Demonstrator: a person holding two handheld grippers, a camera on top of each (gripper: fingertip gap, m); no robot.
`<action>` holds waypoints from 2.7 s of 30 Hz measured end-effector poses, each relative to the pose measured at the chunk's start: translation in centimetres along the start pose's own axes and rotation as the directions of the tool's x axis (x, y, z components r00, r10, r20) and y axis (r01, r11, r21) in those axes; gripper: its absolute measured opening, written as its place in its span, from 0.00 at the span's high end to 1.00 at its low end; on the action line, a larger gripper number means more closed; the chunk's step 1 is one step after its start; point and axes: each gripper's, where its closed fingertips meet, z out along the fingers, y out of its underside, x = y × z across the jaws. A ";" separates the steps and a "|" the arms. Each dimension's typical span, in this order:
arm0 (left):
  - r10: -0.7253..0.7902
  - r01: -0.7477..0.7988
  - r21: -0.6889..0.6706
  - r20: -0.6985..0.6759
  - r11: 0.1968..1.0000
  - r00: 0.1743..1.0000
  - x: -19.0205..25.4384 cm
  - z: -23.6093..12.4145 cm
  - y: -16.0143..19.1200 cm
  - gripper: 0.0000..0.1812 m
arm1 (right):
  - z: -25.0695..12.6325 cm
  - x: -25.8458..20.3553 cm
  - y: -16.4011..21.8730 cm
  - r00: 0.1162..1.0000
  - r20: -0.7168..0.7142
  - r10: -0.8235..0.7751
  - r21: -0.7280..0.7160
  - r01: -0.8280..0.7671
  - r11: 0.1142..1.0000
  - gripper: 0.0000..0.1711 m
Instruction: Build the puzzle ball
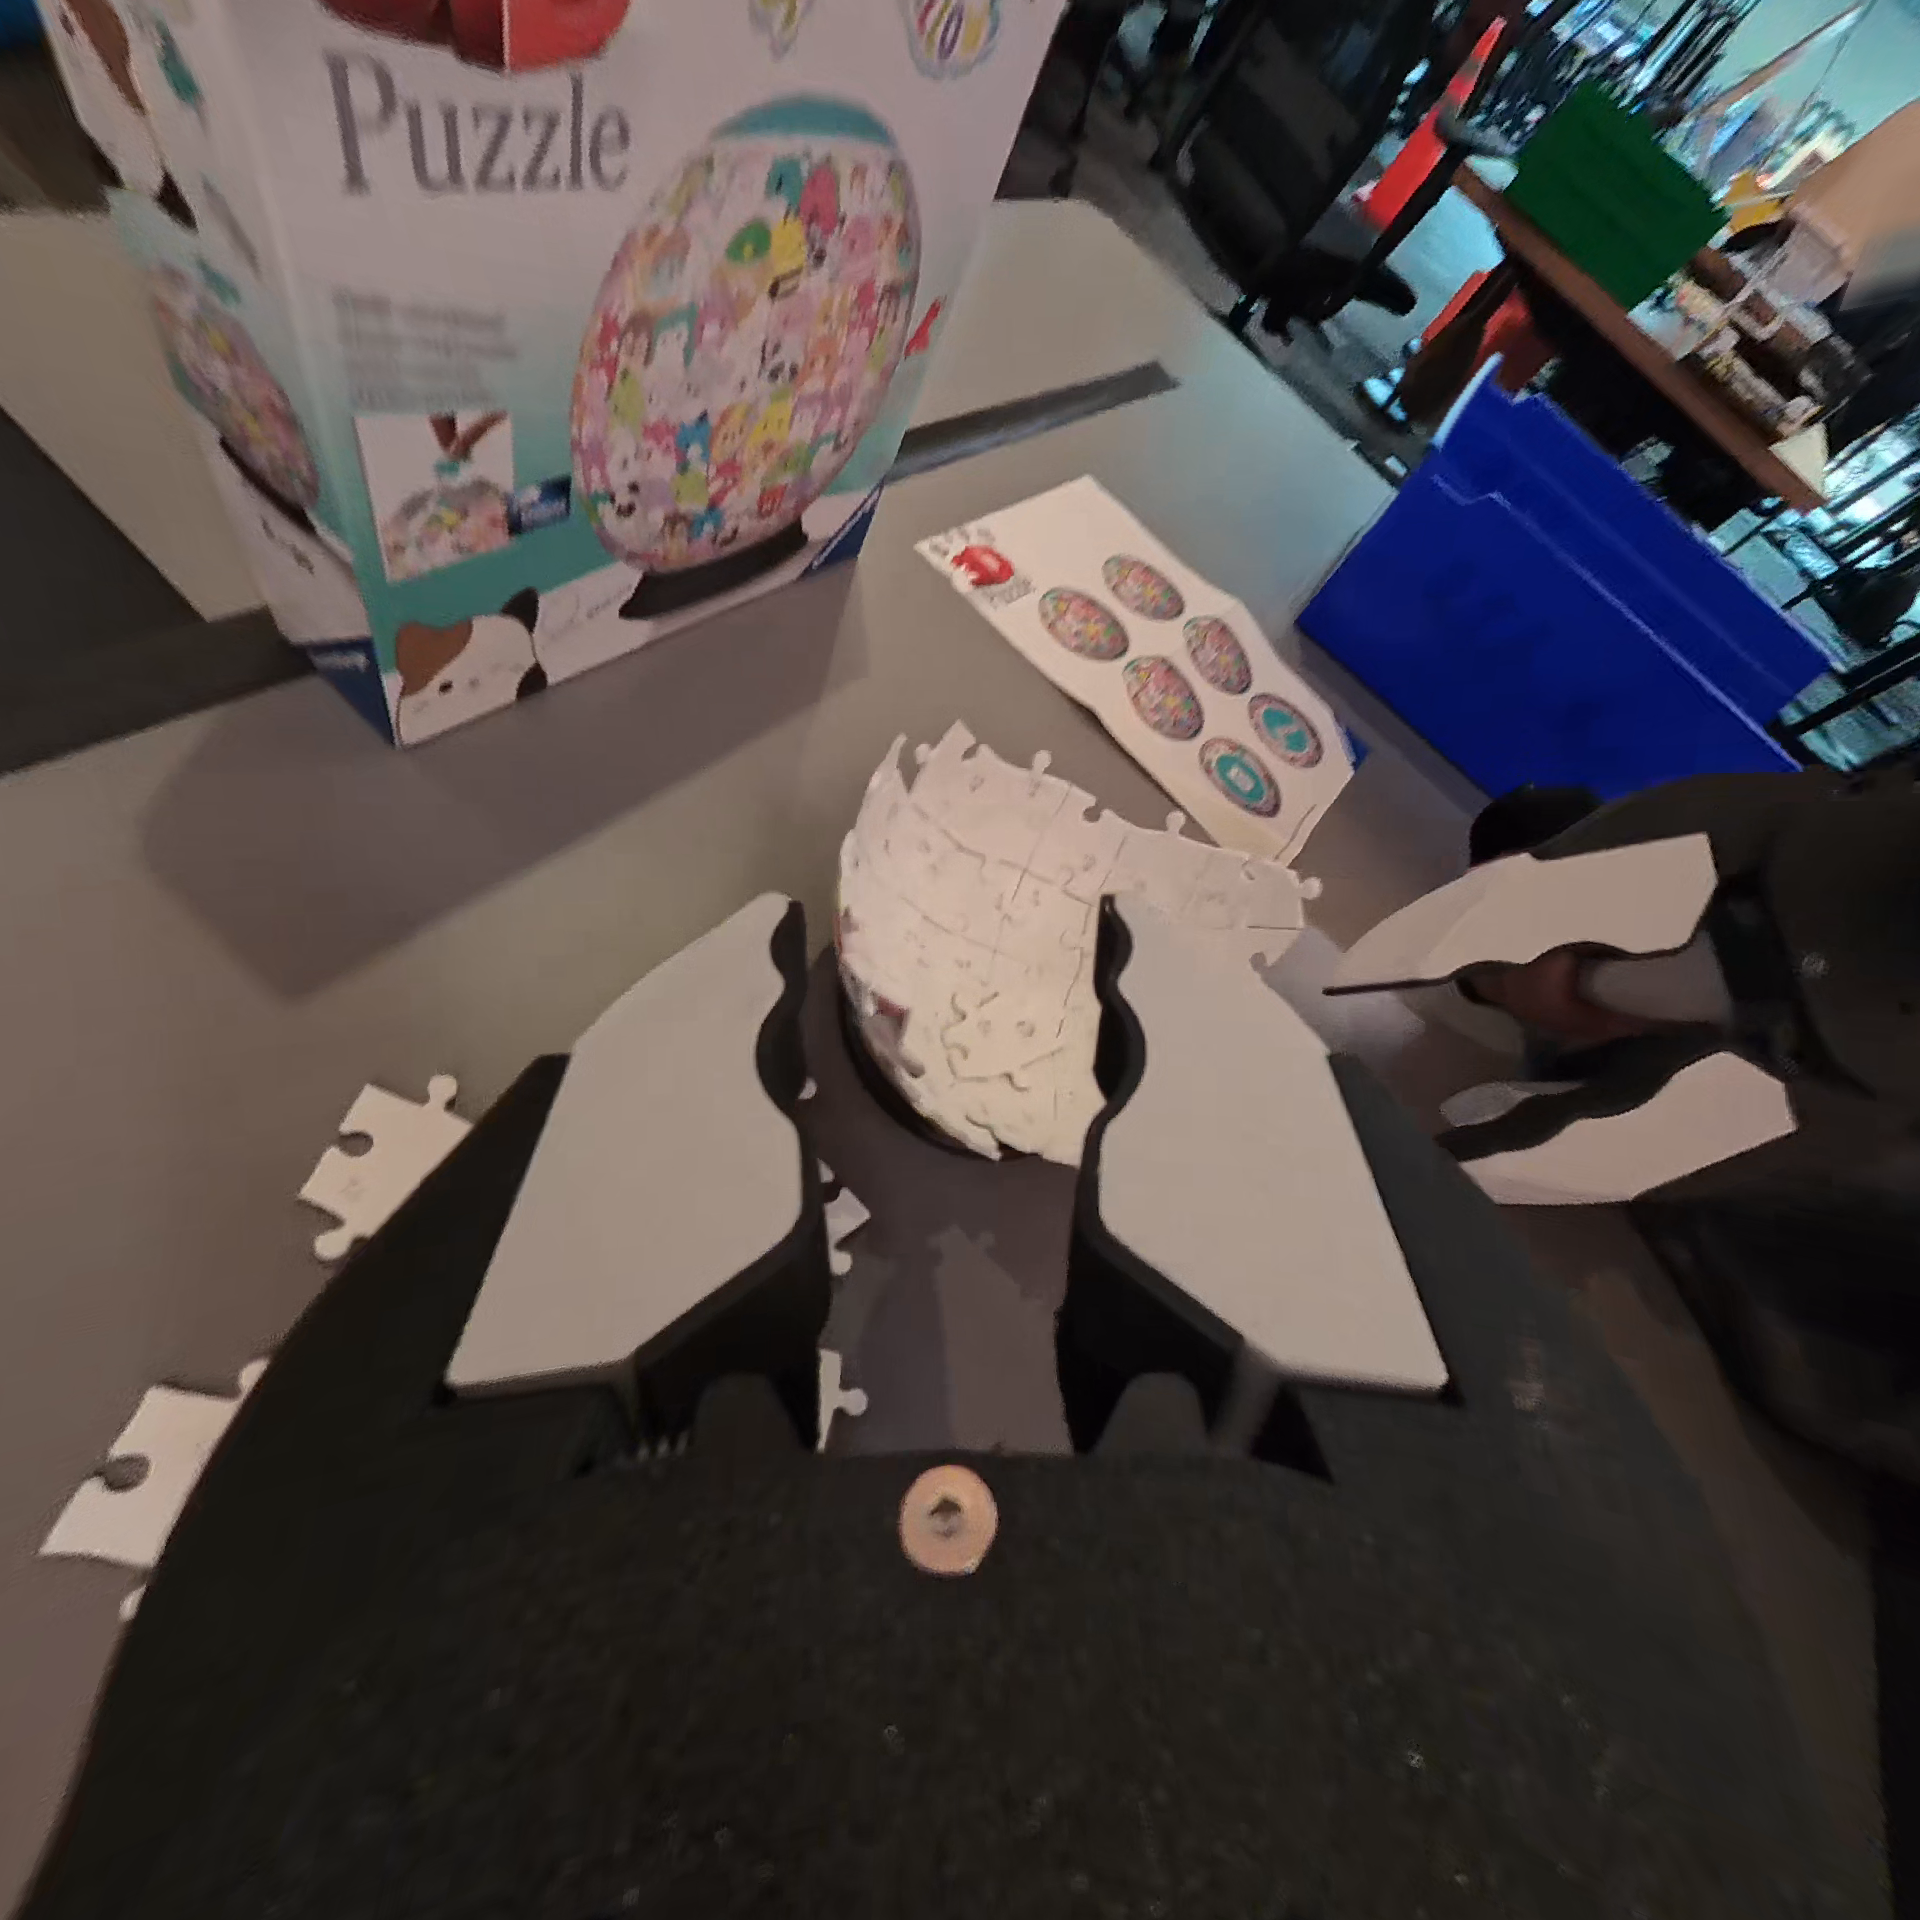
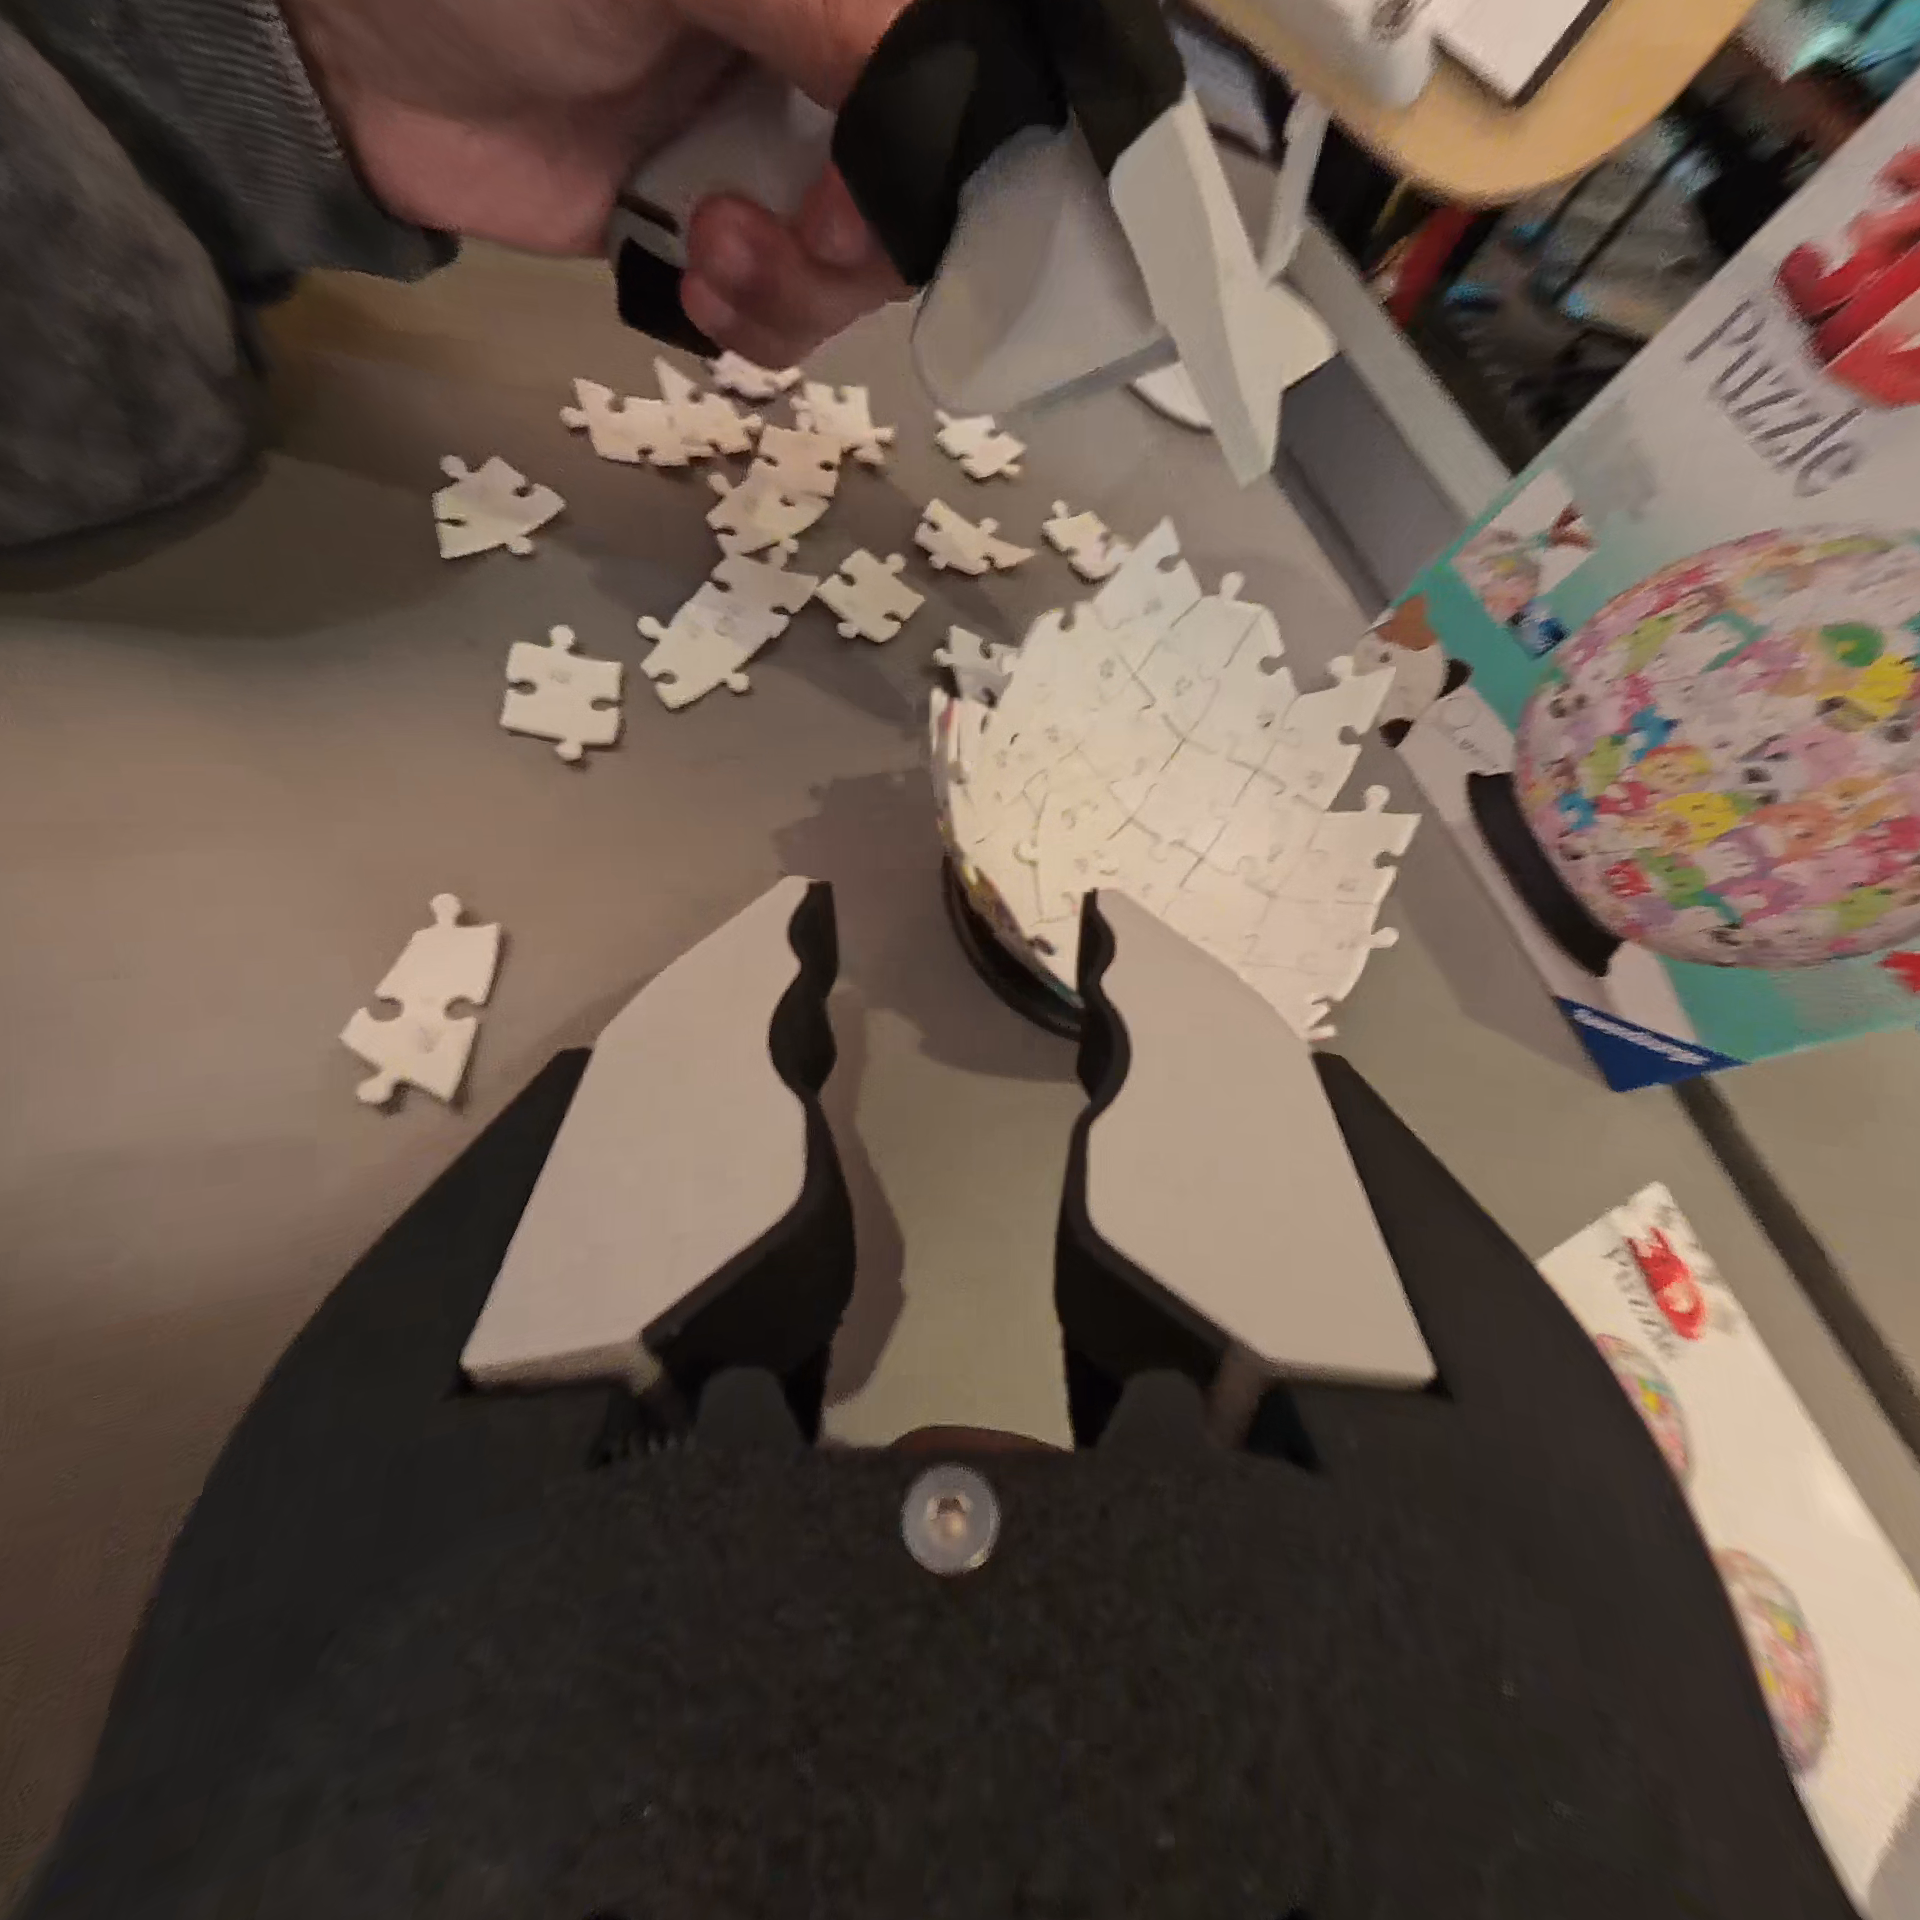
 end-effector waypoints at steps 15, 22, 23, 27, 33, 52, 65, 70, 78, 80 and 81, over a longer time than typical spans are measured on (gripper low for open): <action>-0.017 0.017 0.029 -0.009 0.999 1.000 -0.8 -1.3 -0.1 0.71 | 2.8 -1.9 1.5 0.999 -0.042 -0.032 -0.093 0.028 0.995 0.72; -0.023 0.023 -0.012 0.001 1.000 1.000 -1.2 -0.8 0.7 0.71 | 4.8 -2.4 2.4 0.998 -0.009 -0.067 -0.175 0.064 0.983 0.70; -0.020 0.020 -0.018 0.003 1.000 1.000 -1.2 -0.7 0.8 0.71 | 5.0 -2.5 2.4 0.998 -0.003 -0.062 -0.179 0.060 0.982 0.69; -0.002 0.002 -0.051 0.008 0.999 1.000 -1.0 -0.1 1.5 0.71 | 5.8 -2.5 2.6 0.999 0.007 -0.038 -0.201 0.039 0.979 0.69; 0.019 -0.017 -0.088 0.015 0.996 1.000 -0.8 0.6 2.2 0.71 | 4.9 -2.5 1.2 0.999 0.028 0.026 -0.152 -0.022 0.988 0.68; 0.012 -0.011 -0.075 0.012 0.997 1.000 -1.0 0.2 1.9 0.71 | 6.0 4.3 2.0 0.844 0.536 0.010 -0.496 0.305 0.813 0.74; -0.036 0.036 -0.042 -0.001 0.998 0.999 -2.0 -1.2 1.6 0.71 | 7.5 3.4 4.0 0.790 0.613 -0.004 -0.550 0.430 0.715 0.76; -0.034 0.034 -0.036 -0.012 0.999 0.999 -1.8 -1.3 1.4 0.71 | 7.5 3.6 4.4 0.790 0.613 0.007 -0.564 0.432 0.704 0.79; -0.046 0.046 -0.026 -0.009 0.999 0.999 -2.1 -1.6 1.3 0.71 | 7.5 4.0 4.4 0.803 0.593 -0.050 -0.560 0.457 0.691 0.95; -0.046 0.046 -0.026 -0.008 0.999 0.999 -2.1 -1.7 1.3 0.71 | 7.7 3.9 4.1 0.810 0.584 -0.058 -0.546 0.444 0.710 0.93; -0.046 0.046 -0.029 -0.010 0.999 0.999 -2.1 -1.6 1.3 0.71 | 7.8 4.0 4.0 0.817 0.573 -0.056 -0.551 0.435 0.712 0.90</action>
